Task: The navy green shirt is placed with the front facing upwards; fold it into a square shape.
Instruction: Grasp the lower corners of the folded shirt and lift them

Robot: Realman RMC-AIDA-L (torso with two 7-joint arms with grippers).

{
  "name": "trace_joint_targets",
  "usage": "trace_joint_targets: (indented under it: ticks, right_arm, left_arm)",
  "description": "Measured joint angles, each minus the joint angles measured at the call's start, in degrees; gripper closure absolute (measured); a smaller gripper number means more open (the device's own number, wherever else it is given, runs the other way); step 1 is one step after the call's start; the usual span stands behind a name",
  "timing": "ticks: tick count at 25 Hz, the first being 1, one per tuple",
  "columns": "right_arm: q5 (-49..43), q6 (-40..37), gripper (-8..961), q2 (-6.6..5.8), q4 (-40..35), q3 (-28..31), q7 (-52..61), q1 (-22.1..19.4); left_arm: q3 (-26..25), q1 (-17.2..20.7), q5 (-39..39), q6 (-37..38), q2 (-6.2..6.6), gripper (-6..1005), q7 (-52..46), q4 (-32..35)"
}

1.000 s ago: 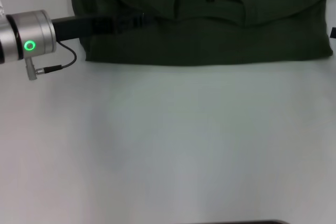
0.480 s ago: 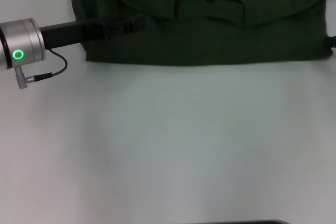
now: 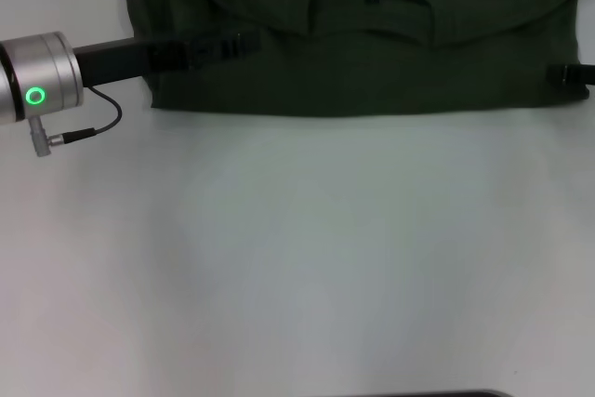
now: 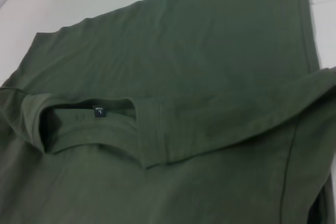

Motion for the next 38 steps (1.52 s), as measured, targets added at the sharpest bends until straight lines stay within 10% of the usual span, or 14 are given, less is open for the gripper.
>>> trace_joint_targets:
  ticks: [12,28,38]
  right_arm:
    - [-0.04,1.54,325,0.54,0.5,0.0,0.33,0.24]
    - [0.2,3.14,930,-0.03,3.69,0.12,1.12,1.14]
    - [0.42,3.1,931,-0.03,3.65,0.54,1.07,0.95]
  left_arm:
    - [-0.25,0.23,0.01,-0.03,0.02,150,0.07,0.0]
    - [0.18,0.58,1.78,-2.4,0.5,168,0.15,-0.27]
    - [1.01,2.0,5.2,-12.85,0.93,181,4.37,-0.46]
